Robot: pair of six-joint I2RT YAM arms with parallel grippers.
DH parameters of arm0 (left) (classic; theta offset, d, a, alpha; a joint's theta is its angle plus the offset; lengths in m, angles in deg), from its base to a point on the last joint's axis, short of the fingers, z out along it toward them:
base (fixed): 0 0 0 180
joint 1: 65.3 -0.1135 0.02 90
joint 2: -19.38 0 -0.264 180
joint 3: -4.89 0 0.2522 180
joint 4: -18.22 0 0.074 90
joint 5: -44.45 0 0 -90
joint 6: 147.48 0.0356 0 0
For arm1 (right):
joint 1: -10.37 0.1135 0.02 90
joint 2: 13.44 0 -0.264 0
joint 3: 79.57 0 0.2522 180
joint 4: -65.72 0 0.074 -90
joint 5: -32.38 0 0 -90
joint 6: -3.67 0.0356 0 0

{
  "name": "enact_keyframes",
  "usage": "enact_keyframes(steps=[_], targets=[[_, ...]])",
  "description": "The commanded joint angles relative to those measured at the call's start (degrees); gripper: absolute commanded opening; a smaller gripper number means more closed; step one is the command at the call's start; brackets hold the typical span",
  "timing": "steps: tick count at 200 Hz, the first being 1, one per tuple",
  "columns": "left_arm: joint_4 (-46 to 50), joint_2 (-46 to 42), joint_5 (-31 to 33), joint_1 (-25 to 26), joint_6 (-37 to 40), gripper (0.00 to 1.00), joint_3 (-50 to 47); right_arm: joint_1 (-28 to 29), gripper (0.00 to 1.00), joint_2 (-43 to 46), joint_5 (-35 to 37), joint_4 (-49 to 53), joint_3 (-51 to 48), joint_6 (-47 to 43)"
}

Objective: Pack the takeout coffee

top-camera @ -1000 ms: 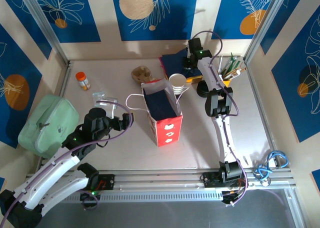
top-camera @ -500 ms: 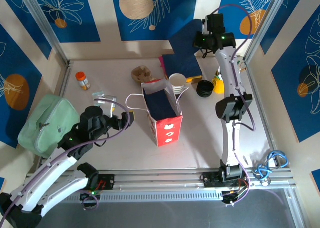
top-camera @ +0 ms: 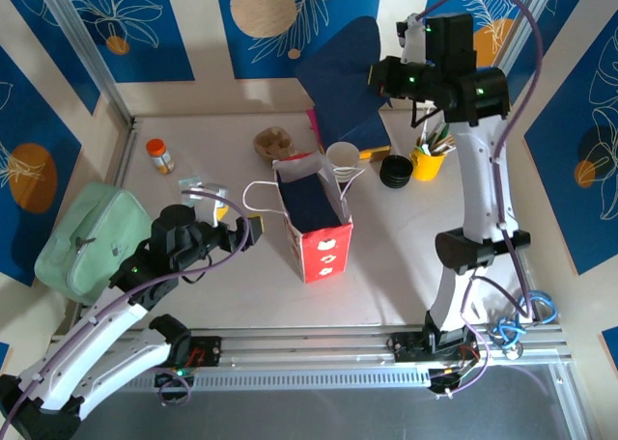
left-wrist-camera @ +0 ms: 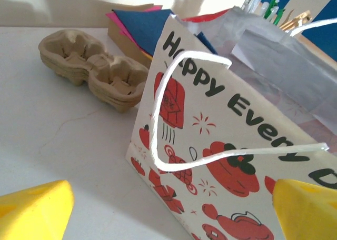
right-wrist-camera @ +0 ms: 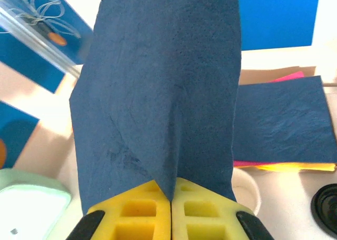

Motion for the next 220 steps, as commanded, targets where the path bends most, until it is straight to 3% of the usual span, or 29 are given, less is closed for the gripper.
enact_keyframes(steps=[1,21,65,124,180,220], targets=[[-3.8,-0.4,-1.7,-0.7,-0.5,0.97,0.0,3.5,0.04,2.7,-2.2,6.2,-3.0,2.1],[-5.0,0.5,-2.2,-0.7,-0.8,0.97,0.1,8.4,0.04,5.8,-0.2,7.3,-6.6,3.0],[-6.0,1.5,-2.8,-0.7,-1.1,0.97,-0.1,14.2,0.04,9.5,-4.6,6.9,-12.1,5.3],[-6.4,-0.1,-1.8,-0.7,-1.7,0.96,-1.8,23.1,0.03,11.6,0.9,2.5,-21.3,10.3],[-5.7,-1.0,-1.3,-0.7,-1.4,0.96,-2.1,27.6,0.01,10.1,12.5,2.8,-27.2,11.7],[-5.8,-1.0,-1.2,-0.7,-1.5,0.96,-2.4,29.1,0.01,5.9,15.1,5.7,-29.5,9.5]])
